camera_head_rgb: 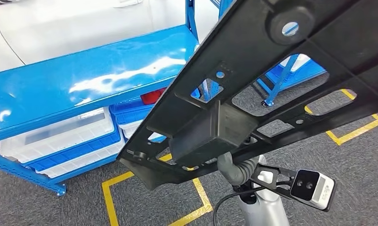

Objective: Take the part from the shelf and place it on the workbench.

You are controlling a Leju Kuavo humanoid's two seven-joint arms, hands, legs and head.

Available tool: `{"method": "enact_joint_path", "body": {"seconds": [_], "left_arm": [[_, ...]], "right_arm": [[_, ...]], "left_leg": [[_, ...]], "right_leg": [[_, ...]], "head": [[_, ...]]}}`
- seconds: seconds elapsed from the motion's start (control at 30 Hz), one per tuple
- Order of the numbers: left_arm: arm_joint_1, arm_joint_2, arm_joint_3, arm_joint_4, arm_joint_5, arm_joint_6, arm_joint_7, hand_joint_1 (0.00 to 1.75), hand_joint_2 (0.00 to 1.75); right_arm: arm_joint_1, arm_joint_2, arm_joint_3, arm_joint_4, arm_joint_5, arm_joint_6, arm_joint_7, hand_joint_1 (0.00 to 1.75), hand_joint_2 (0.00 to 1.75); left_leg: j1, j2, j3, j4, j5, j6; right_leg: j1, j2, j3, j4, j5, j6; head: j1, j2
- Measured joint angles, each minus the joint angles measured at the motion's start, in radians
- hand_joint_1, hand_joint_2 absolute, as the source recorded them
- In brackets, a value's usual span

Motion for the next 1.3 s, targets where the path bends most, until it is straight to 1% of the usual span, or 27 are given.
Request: {"method": "enact_joint_path", "body": {"seconds": [0.03,0.07,0.1,0.17,0.23,0.27,0.3,0.33,0.4,0.47,0.53,0.6,0.67,0.73,0.77,0.8,0.83,0.9,0.97,1.03,1.07,1.13,1.17,1.2,1.23,1.27,1.3], "left_arm": [[-0.005,0.004,-0.002,0.0,-0.003,0.0,-0.001,0.0,1.75],[-0.011,0.007,-0.004,-0.001,-0.005,0.0,-0.001,0.0,1.75],[-0.016,0.011,-0.007,-0.001,-0.009,0.0,-0.001,0.0,1.75],[-0.02,0.017,-0.014,-0.001,-0.016,0.002,0.001,0.0,1.75],[-0.019,0.025,-0.019,-0.001,-0.021,0.004,0.007,0.0,1.75],[-0.019,0.028,-0.021,-0.002,-0.023,0.005,0.011,0.0,1.75],[-0.02,0.031,-0.023,-0.002,-0.024,0.005,0.014,0.0,1.75],[-0.022,0.032,-0.024,-0.002,-0.025,0.005,0.015,0.0,1.75],[-0.024,0.035,-0.025,-0.002,-0.028,0.005,0.017,0.0,1.75],[-0.023,0.041,-0.027,-0.002,-0.035,0.005,0.018,0.0,1.75],[-0.024,0.049,-0.033,-0.002,-0.046,0.002,0.019,0.0,1.75],[-0.031,0.057,-0.043,-0.002,-0.059,-0.005,0.023,0.0,1.75],[-0.038,0.065,-0.05,-0.002,-0.069,-0.01,0.03,0.0,1.75],[-0.042,0.07,-0.056,-0.002,-0.074,-0.015,0.037,0.0,1.75],[-0.044,0.071,-0.059,-0.002,-0.075,-0.016,0.039,0.0,1.75],[-0.047,0.071,-0.063,-0.002,-0.076,-0.017,0.04,0.0,1.75],[-0.05,0.071,-0.066,-0.002,-0.078,-0.018,0.041,0.0,1.75],[-0.058,0.071,-0.071,-0.002,-0.081,-0.023,0.041,0.0,1.75],[-0.068,0.069,-0.074,-0.002,-0.084,-0.028,0.041,0.0,1.75],[-0.078,0.064,-0.075,-0.002,-0.082,-0.029,0.041,0.0,1.75],[-0.083,0.06,-0.075,-0.002,-0.08,-0.029,0.042,0.0,1.75],[-0.088,0.052,-0.075,-0.002,-0.076,-0.03,0.041,0.0,1.75],[-0.087,0.05,-0.075,-0.002,-0.073,-0.031,0.041,0.0,1.75],[-0.082,0.047,-0.075,-0.002,-0.069,-0.031,0.041,0.0,1.75],[-0.076,0.045,-0.075,-0.002,-0.066,-0.032,0.041,0.0,1.75],[-0.07,0.042,-0.075,-0.002,-0.063,-0.033,0.041,0.0,1.75],[-0.065,0.039,-0.074,-0.002,-0.061,-0.033,0.041,0.0,1.75]], "right_arm": [[-0.004,0.0,0.0,-0.002,0.002,-0.004,0.0,1.75,1.75],[-0.01,0.001,0.0,-0.003,0.003,-0.009,0.0,1.75,1.75],[-0.018,0.001,0.001,-0.004,0.006,-0.016,0.0,1.75,1.75],[-0.032,0.002,0.003,-0.008,0.013,-0.029,0.0,1.75,1.75],[-0.034,0.003,0.007,-0.014,0.021,-0.043,0.0,1.75,1.75],[-0.034,0.003,0.009,-0.017,0.023,-0.049,0.0,1.75,1.75],[-0.034,0.003,0.011,-0.021,0.025,-0.053,0.0,1.75,1.75],[-0.034,0.003,0.012,-0.025,0.026,-0.056,0.0,1.75,1.75],[-0.036,0.003,0.018,-0.035,0.029,-0.062,0.0,1.75,1.75],[-0.036,0.003,0.024,-0.051,0.037,-0.075,0.0,1.75,1.75],[-0.033,0.003,0.028,-0.072,0.052,-0.093,0.0,1.75,1.75],[-0.03,0.003,0.034,-0.093,0.067,-0.111,-0.001,1.75,1.75],[-0.03,0.001,0.045,-0.106,0.084,-0.13,-0.001,1.75,1.75],[-0.029,-0.002,0.058,-0.113,0.1,-0.146,-0.001,1.75,1.75],[-0.029,-0.004,0.063,-0.115,0.104,-0.151,-0.001,1.75,1.75],[-0.029,-0.006,0.067,-0.118,0.107,-0.156,0.0,1.75,1.75],[-0.031,-0.008,0.072,-0.121,0.111,-0.165,0.0,1.75,1.75],[-0.039,-0.013,0.09,-0.132,0.123,-0.202,0.0,1.75,1.75],[-0.053,-0.02,0.114,-0.145,0.137,-0.248,0.0,1.75,1.75],[-0.062,-0.031,0.136,-0.152,0.143,-0.274,0.0,1.75,1.75],[-0.066,-0.038,0.146,-0.155,0.144,-0.281,0.0,1.75,1.75],[-0.078,-0.052,0.16,-0.157,0.144,-0.286,0.0,1.75,1.75],[-0.084,-0.059,0.167,-0.158,0.143,-0.287,0.0,1.75,1.75],[-0.089,-0.065,0.175,-0.158,0.141,-0.287,0.0,1.75,1.75],[-0.091,-0.072,0.181,-0.157,0.139,-0.287,0.0,1.75,1.75],[-0.092,-0.078,0.186,-0.156,0.138,-0.286,0.0,1.75,1.75],[-0.092,-0.084,0.19,-0.154,0.137,-0.284,0.0,1.75,1.75]], "left_leg": [[0.001,0.012,0.001,-0.004,0.004,0.006],[0.002,0.023,0.001,-0.01,0.009,0.013],[0.003,0.036,0.002,-0.016,0.013,0.021],[0.002,0.065,0.002,-0.021,0.017,0.03],[-0.002,0.095,0.0,-0.019,0.016,0.032],[-0.004,0.109,-0.001,-0.017,0.015,0.032],[-0.005,0.123,-0.002,-0.015,0.013,0.032],[-0.006,0.134,-0.001,-0.012,0.011,0.031],[-0.011,0.154,-0.001,-0.006,0.004,0.024],[-0.016,0.171,0.0,-0.002,0.0,0.015],[-0.016,0.185,0.001,-0.001,-0.003,0.005],[-0.012,0.152,-0.008,0.027,-0.028,-0.007],[-0.006,0.1,-0.052,0.134,-0.092,-0.018],[-0.004,0.084,-0.109,0.265,-0.146,-0.024],[-0.002,0.083,-0.12,0.29,-0.145,-0.026],[0.0,0.082,-0.113,0.273,-0.123,-0.026],[0.003,0.076,-0.088,0.219,-0.086,-0.027],[0.01,0.037,-0.027,0.08,-0.019,-0.024],[0.011,0.007,0.003,0.011,-0.006,-0.017],[0.009,0.019,0.006,0.002,-0.008,-0.005],[0.01,0.03,0.006,-0.002,-0.004,0.002],[0.01,0.054,0.006,-0.01,0.003,0.019],[0.008,0.067,0.006,-0.011,0.004,0.024],[0.005,0.082,0.005,-0.012,0.004,0.028],[0.002,0.096,0.004,-0.011,0.003,0.029],[0.001,0.111,0.003,-0.011,0.003,0.03],[-0.001,0.124,0.003,-0.011,0.002,0.03]], "right_leg": [[-0.001,-0.002,-0.004,0.001,0.001,0.006],[0.001,-0.022,-0.011,0.012,-0.007,0.011],[0.003,-0.051,-0.025,0.041,-0.026,0.014],[0.005,-0.108,-0.081,0.156,-0.089,0.017],[0.003,-0.121,-0.134,0.271,-0.133,0.021],[0.003,-0.124,-0.138,0.284,-0.129,0.021],[0.004,-0.128,-0.119,0.255,-0.108,0.02],[0.005,-0.138,-0.083,0.192,-0.076,0.017],[0.013,-0.179,-0.008,0.056,-0.034,0.004],[0.022,-0.196,0.016,0.003,-0.027,-0.009],[0.021,-0.173,0.013,-0.001,-0.021,-0.018],[0.015,-0.154,0.013,-0.009,-0.014,-0.028],[0.011,-0.133,0.012,-0.012,-0.009,-0.034],[0.011,-0.108,0.01,-0.012,-0.007,-0.036],[0.011,-0.094,0.01,-0.011,-0.006,-0.036],[0.011,-0.08,0.011,-0.01,-0.006,-0.035],[0.011,-0.066,0.012,-0.008,-0.006,-0.033],[0.01,-0.04,0.01,-0.002,-0.006,-0.026],[0.009,-0.017,0.0,0.001,-0.001,-0.013],[0.007,0.003,-0.01,-0.001,0.007,0.002],[0.007,-0.006,-0.014,0.001,0.005,0.008],[0.011,-0.06,-0.04,0.053,-0.029,0.016],[0.012,-0.093,-0.067,0.109,-0.061,0.018],[0.012,-0.112,-0.1,0.181,-0.096,0.021],[0.011,-0.119,-0.13,0.244,-0.12,0.022],[0.011,-0.122,-0.146,0.283,-0.129,0.023],[0.011,-0.125,-0.144,0.283,-0.12,0.023]], "head": [[0.0,0.0],[0.0,0.0],[0.0,0.0],[0.0,0.0],[0.0,0.0],[0.0,0.0],[0.0,0.0],[0.0,0.0],[0.0,0.0],[0.0,0.0],[0.0,0.0],[0.0,0.0],[0.0,0.0],[0.0,0.0],[0.0,0.0],[0.0,0.0],[0.0,0.0],[0.0,0.0],[0.0,0.0],[0.0,0.0],[0.0,0.0],[0.0,0.0],[0.0,0.0],[0.0,0.0],[0.0,0.0],[0.0,0.0],[0.0,0.0]]}}
